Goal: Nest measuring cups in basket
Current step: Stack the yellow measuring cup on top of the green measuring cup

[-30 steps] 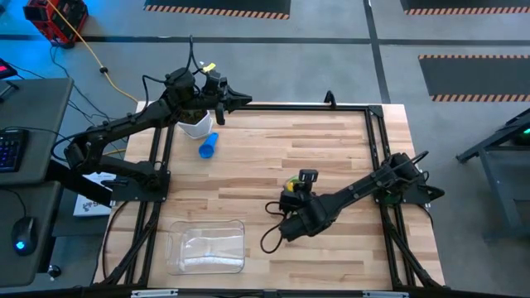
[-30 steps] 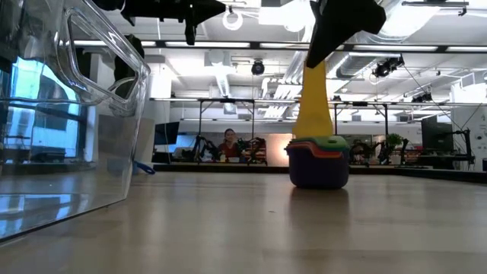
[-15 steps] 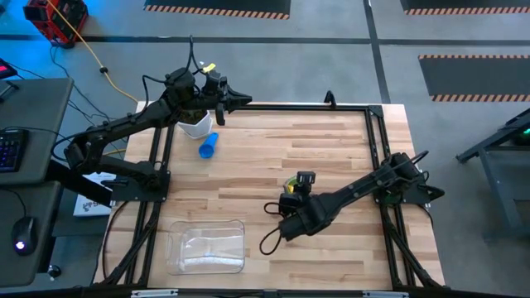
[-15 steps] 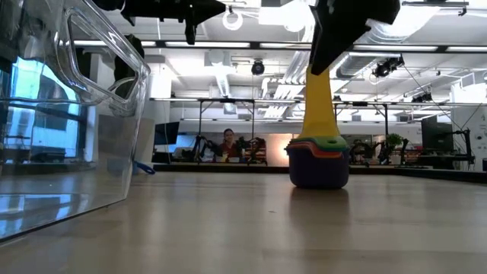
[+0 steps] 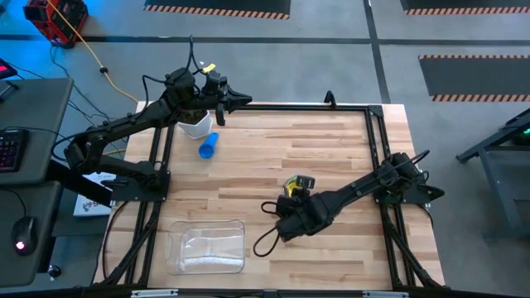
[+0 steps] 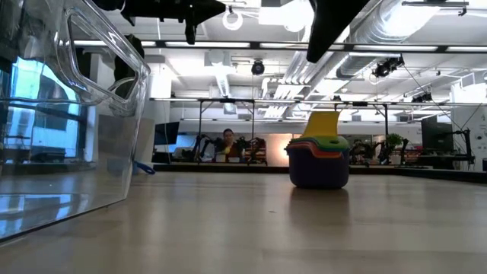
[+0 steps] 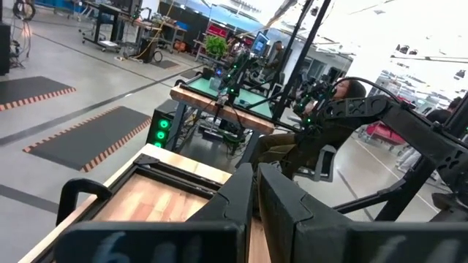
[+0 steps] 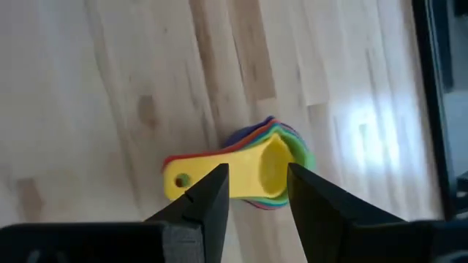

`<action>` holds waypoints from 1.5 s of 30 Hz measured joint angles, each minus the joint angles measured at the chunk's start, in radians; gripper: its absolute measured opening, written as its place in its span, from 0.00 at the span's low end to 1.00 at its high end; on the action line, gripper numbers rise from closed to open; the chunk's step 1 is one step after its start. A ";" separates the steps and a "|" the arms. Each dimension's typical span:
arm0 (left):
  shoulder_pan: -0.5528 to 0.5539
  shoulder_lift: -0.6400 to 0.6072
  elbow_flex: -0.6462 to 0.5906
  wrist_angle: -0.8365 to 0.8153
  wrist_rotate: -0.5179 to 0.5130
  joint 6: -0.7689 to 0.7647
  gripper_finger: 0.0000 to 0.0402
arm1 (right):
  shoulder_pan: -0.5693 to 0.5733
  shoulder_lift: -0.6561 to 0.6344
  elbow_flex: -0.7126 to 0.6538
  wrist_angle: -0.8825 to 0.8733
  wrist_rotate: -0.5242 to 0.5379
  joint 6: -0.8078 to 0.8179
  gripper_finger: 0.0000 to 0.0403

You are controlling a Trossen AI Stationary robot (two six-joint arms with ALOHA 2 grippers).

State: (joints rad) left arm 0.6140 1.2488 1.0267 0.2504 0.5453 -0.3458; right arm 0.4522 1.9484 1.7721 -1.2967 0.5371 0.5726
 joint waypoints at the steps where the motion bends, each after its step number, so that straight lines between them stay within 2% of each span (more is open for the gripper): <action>1: 0.000 0.000 0.000 0.000 0.000 0.000 0.04 | 0.000 0.000 0.000 0.006 -0.011 0.021 0.33; 7: 0.000 0.000 0.000 0.000 0.001 -0.001 0.04 | 0.018 -0.025 -0.024 0.029 -0.125 0.242 0.33; 10: 0.000 0.000 0.000 0.000 0.002 -0.001 0.04 | 0.071 -0.100 -0.130 0.026 -0.124 0.428 0.33; 13: 0.000 0.000 0.000 0.000 0.002 -0.001 0.04 | 0.129 -0.234 -0.314 0.081 -0.148 0.733 0.33; 15: 0.000 0.000 0.000 0.000 0.002 -0.001 0.04 | 0.162 -0.339 -0.465 0.239 -0.172 0.950 0.33; 17: 0.000 0.000 0.000 0.000 0.002 -0.001 0.04 | 0.193 -0.443 -0.643 0.493 -0.173 1.151 0.33; 20: 0.000 0.000 0.000 0.000 0.002 -0.002 0.04 | 0.229 -0.531 -0.893 0.958 -0.060 1.313 0.33; 22: 0.000 0.000 0.000 0.000 0.002 -0.002 0.04 | 0.234 -0.535 -1.018 1.210 0.038 1.360 0.33; 24: -0.001 0.000 0.000 0.000 0.002 -0.002 0.04 | 0.223 -0.515 -1.099 1.381 0.110 1.383 0.33; 26: -0.001 0.000 0.000 0.000 0.002 -0.002 0.04 | 0.207 -0.484 -1.144 1.490 0.163 1.416 0.33; 28: -0.001 0.000 0.000 0.002 0.002 -0.004 0.04 | 0.184 -0.453 -1.160 1.550 0.171 1.435 0.33; 39: -0.003 0.000 0.000 0.001 0.000 -0.020 0.04 | 0.091 -0.376 -1.138 1.557 0.056 1.437 0.33; 45: -0.006 0.000 0.000 0.001 -0.001 -0.020 0.04 | 0.070 -0.374 -1.138 1.553 0.064 1.402 0.33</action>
State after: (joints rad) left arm 0.6083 1.2488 1.0271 0.2516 0.5442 -0.3654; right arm 0.5219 1.5742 0.6342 0.2566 0.6014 1.9745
